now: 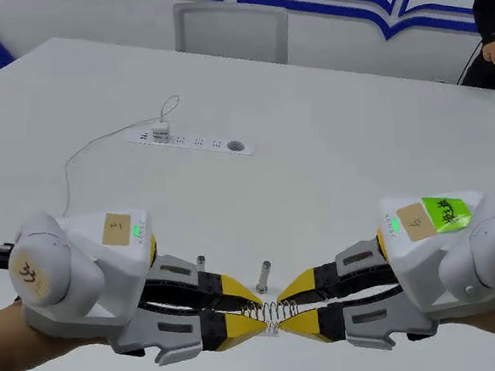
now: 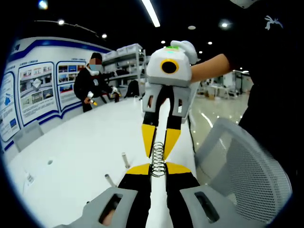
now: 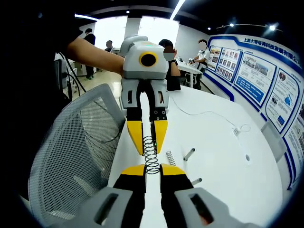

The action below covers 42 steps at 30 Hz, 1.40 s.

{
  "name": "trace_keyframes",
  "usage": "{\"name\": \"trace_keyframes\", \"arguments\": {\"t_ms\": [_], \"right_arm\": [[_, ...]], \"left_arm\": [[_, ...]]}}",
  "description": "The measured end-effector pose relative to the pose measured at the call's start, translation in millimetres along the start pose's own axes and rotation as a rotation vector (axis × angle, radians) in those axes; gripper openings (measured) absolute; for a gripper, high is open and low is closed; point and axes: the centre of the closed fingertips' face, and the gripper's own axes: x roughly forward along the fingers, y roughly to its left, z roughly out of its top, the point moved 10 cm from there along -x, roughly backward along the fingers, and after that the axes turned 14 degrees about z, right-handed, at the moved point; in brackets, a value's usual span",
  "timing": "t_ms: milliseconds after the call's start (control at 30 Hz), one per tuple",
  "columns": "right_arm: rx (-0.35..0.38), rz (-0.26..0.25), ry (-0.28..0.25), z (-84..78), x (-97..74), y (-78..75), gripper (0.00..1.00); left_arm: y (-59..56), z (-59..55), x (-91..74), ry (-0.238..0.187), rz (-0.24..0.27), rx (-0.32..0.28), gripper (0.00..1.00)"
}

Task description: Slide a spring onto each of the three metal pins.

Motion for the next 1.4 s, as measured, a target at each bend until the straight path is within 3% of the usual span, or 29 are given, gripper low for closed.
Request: {"name": "trace_keyframes", "arguments": {"t_ms": [467, 767, 1100, 1400], "right_arm": [[0.014, 0.026, -0.084, 12.0, -7.9, 1.9, 0.11], [0.056, 0.026, -0.199, 22.5, -8.4, 0.6, 0.11], [0.081, 0.016, -0.231, 26.9, -5.8, -0.1, 0.11], [0.084, 0.003, -0.213, 30.4, -4.0, -2.0, 0.1]], "left_arm": [[-1.0, -0.1, 2.0, 0.01, 0.017, 0.034, 0.1], [-0.8, 2.7, 2.5, 0.003, 0.03, 0.038, 0.1], [-1.1, 2.9, 3.3, 0.003, 0.035, 0.035, 0.1], [-0.4, 2.7, 6.2, 0.005, 0.038, 0.016, 0.1]]}}
